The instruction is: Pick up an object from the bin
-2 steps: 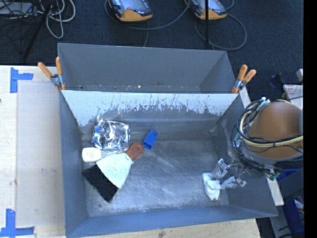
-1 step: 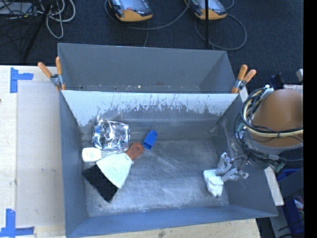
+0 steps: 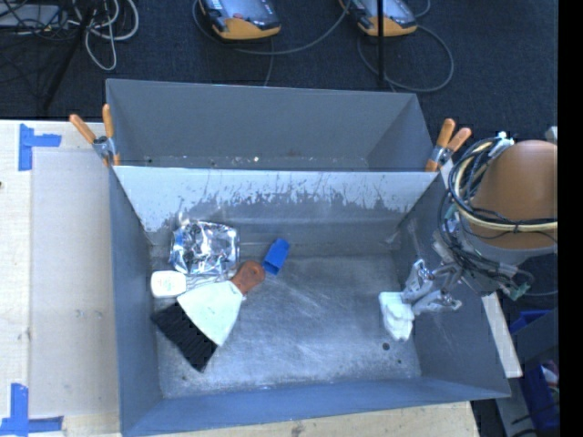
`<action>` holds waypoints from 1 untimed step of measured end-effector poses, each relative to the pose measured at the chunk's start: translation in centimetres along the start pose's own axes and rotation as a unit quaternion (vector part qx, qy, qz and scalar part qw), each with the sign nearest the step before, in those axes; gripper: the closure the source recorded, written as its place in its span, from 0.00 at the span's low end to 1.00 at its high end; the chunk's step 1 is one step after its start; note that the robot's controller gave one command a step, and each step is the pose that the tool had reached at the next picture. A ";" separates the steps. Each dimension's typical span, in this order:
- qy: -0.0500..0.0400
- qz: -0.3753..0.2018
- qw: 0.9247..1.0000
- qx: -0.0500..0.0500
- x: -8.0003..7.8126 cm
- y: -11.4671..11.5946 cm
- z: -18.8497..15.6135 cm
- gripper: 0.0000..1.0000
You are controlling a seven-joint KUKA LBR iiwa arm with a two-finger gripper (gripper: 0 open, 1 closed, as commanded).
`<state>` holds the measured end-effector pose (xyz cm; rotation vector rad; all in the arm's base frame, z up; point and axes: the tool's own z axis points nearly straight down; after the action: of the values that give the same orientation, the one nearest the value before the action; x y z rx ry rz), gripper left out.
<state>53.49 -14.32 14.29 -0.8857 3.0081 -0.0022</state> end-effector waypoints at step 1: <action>0.004 0.046 0.999 -0.005 1.3 0.4 -3.8 1.00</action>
Offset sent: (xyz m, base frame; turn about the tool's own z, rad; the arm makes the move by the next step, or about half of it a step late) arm -0.0514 0.0188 0.0797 0.2310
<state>52.13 -14.70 18.11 -0.7482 3.0563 0.0080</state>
